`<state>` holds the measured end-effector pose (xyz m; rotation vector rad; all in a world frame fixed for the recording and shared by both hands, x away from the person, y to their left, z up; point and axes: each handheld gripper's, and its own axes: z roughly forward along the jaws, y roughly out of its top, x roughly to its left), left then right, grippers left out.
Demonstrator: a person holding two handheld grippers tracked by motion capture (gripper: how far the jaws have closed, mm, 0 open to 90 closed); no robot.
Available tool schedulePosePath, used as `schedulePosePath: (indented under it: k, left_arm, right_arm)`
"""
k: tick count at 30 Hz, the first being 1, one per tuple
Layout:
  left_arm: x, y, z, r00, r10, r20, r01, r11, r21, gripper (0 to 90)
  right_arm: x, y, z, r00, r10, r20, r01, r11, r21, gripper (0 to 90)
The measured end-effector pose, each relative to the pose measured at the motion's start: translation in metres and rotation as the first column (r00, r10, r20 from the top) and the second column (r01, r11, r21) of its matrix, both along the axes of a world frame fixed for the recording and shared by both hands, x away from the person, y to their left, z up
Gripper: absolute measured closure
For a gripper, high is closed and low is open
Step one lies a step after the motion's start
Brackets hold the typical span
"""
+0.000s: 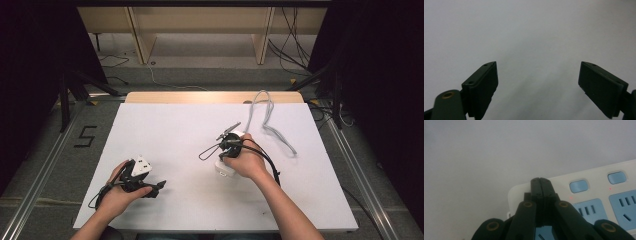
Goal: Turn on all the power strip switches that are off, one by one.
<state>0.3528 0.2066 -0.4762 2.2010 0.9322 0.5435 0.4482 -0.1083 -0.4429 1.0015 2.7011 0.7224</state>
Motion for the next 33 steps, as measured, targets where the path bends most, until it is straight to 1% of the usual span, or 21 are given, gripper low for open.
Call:
schedulePosePath:
  k: [5,12,15,16,18,19,21,25,27,30,33]
  left_arm:
    - [0.0,0.0,0.0,1.0,0.001,0.004,-0.001,1.0,-0.003,16.1]
    - [0.001,0.001,0.0,1.0,0.002,0.001,-0.002,1.0,-0.004,16.0]
    - [0.001,0.001,0.0,1.0,0.002,0.001,-0.002,1.0,-0.005,16.0]
    - [0.001,0.001,0.0,1.0,0.003,0.0,-0.003,1.0,-0.004,16.0]
    - [0.001,0.001,0.0,1.0,0.003,0.002,-0.003,1.0,-0.006,16.0]
    - [0.001,0.001,0.0,1.0,0.003,0.002,-0.003,1.0,-0.006,16.0]
    - [0.001,0.001,0.0,1.0,0.003,0.0,-0.003,1.0,-0.007,16.1]
    - [0.001,0.001,0.0,1.0,0.003,-0.001,-0.003,1.0,-0.005,16.1]
    - [0.001,0.001,0.0,1.0,0.002,-0.002,-0.002,1.0,-0.005,16.1]
    - [0.001,0.001,0.0,1.0,0.003,-0.002,-0.003,1.0,-0.005,16.0]
    - [0.001,0.001,0.0,1.0,0.004,-0.002,-0.004,1.0,-0.006,16.0]
  right_arm:
    - [0.0,-0.002,-0.001,1.0,-0.007,-0.004,0.007,1.0,0.019,90.0]
    - [-0.001,-0.001,-0.001,1.0,-0.001,0.004,0.001,1.0,0.011,90.0]
    - [-0.002,-0.002,-0.001,1.0,0.002,0.007,-0.002,1.0,0.023,90.0]
    - [-0.002,-0.002,0.0,1.0,-0.002,-0.003,0.002,0.999,0.035,90.0]
    - [-0.003,-0.002,0.0,1.0,0.008,-0.005,-0.008,0.999,0.035,90.0]
    - [-0.004,-0.002,-0.001,1.0,0.009,0.004,-0.009,0.999,0.034,90.0]
    - [-0.003,-0.004,-0.002,0.9999,-0.001,0.015,0.0,0.999,0.052,90.0]
    - [-0.003,-0.01,-0.003,0.9993,-0.013,0.034,0.011,0.998,0.07,90.0]
    - [-0.004,-0.012,-0.002,0.9988,-0.021,0.045,0.017,0.997,0.078,90.0]
    - [-0.004,-0.016,0.001,0.9983,-0.027,0.051,0.023,0.996,0.085,87.5]
    - [-0.005,-0.018,0.003,0.9979,-0.026,0.059,0.021,0.996,0.085,87.8]
